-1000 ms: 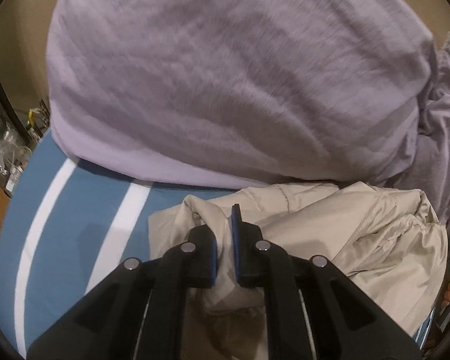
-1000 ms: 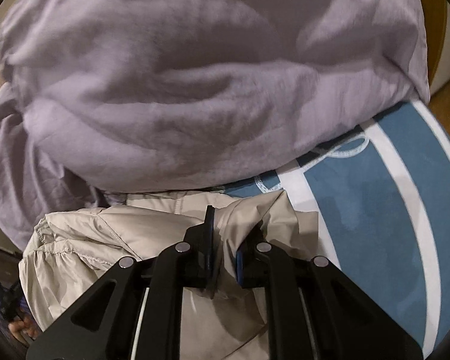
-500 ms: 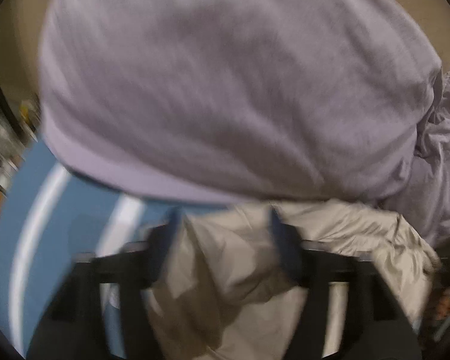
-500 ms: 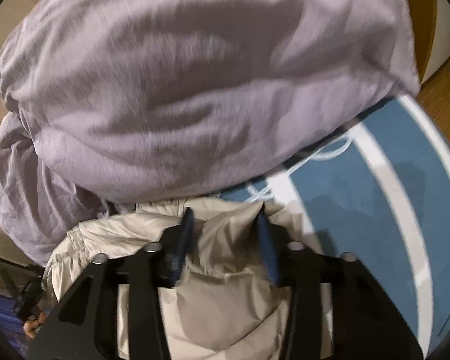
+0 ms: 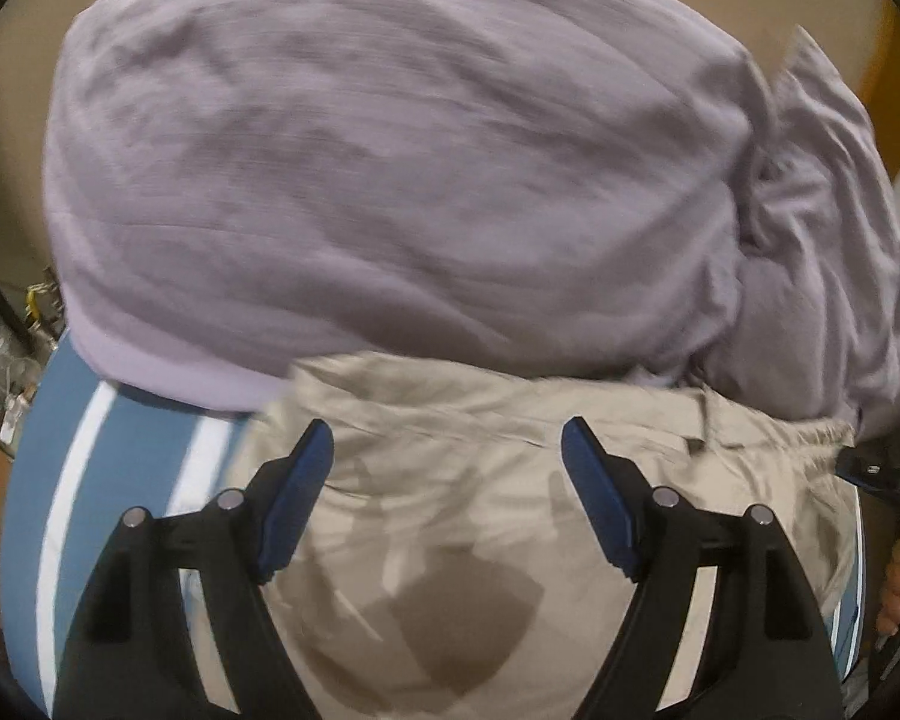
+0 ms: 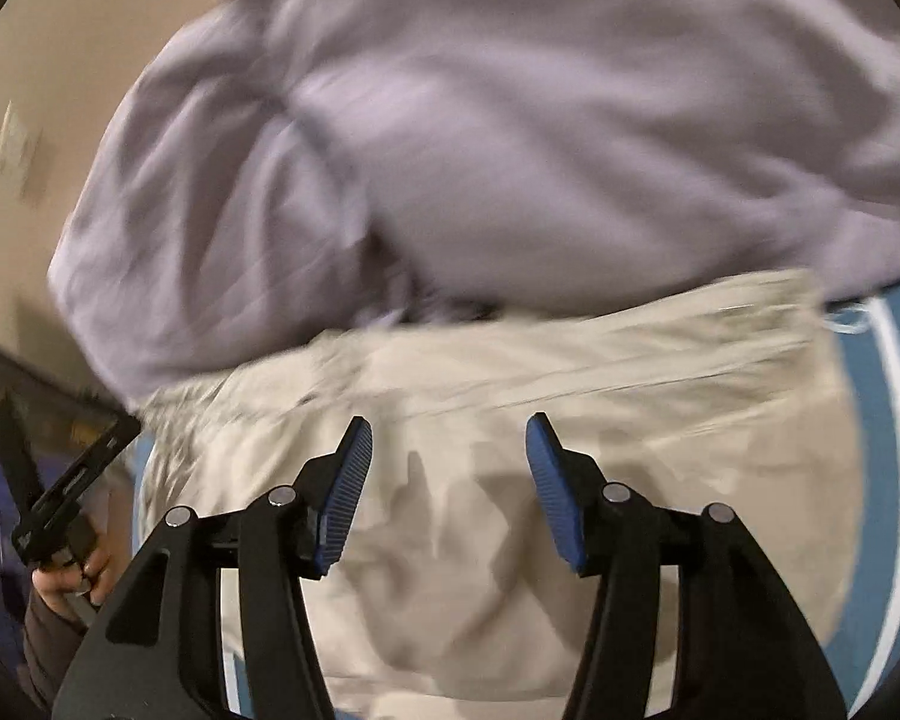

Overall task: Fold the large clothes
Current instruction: 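Lay the folded half down and open both tools, then pinch and straighten the folded edge with the right tool, then release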

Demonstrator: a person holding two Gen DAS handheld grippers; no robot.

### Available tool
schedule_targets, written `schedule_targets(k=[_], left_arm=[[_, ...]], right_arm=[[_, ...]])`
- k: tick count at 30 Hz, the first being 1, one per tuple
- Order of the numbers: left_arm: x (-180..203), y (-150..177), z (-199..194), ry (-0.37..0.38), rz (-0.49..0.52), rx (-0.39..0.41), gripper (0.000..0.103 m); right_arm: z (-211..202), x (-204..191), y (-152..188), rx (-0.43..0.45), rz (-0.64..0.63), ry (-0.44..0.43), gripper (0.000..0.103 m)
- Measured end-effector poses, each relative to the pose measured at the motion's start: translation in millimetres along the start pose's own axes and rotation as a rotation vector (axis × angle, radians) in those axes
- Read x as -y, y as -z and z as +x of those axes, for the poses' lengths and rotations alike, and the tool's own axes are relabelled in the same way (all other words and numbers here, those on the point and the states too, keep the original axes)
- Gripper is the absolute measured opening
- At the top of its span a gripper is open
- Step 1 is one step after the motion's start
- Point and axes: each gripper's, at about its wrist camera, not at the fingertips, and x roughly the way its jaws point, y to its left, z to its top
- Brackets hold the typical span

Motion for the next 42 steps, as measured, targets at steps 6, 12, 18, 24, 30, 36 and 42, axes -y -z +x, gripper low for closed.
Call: schedule_targets(k=[6, 12, 18, 24, 30, 36, 42], left_arm=[[36, 17, 5, 0.015, 0.076, -0.006, 0.079], [50, 29, 17, 0.019, 0.108, -0.03, 0.079], [50, 36, 29, 0.022, 0.109, -0.048, 0.079], [50, 38, 31, 0.024, 0.108, -0.042, 0.079], [50, 36, 31, 0.029, 0.104, -0.028, 0.079], [54, 33, 37, 0.022, 0.104, -0.015, 0.079], [56, 33, 42, 0.021, 0.103, -0.02, 0.079]], right_arm=[[39, -46, 15, -0.082, -0.091, 0.013, 0.057], [72, -51, 27, -0.136, -0.121, 0.086, 0.047], [76, -48, 32, -0.13, -0.147, 0.084, 0.006], [63, -54, 12, -0.038, -0.157, 0.1, 0.003], [53, -57, -16, 0.028, -0.141, 0.126, 0.003], [77, -49, -26, 0.011, -0.13, 0.185, 0.003], [93, -46, -10, -0.01, -0.182, 0.224, 0.009]])
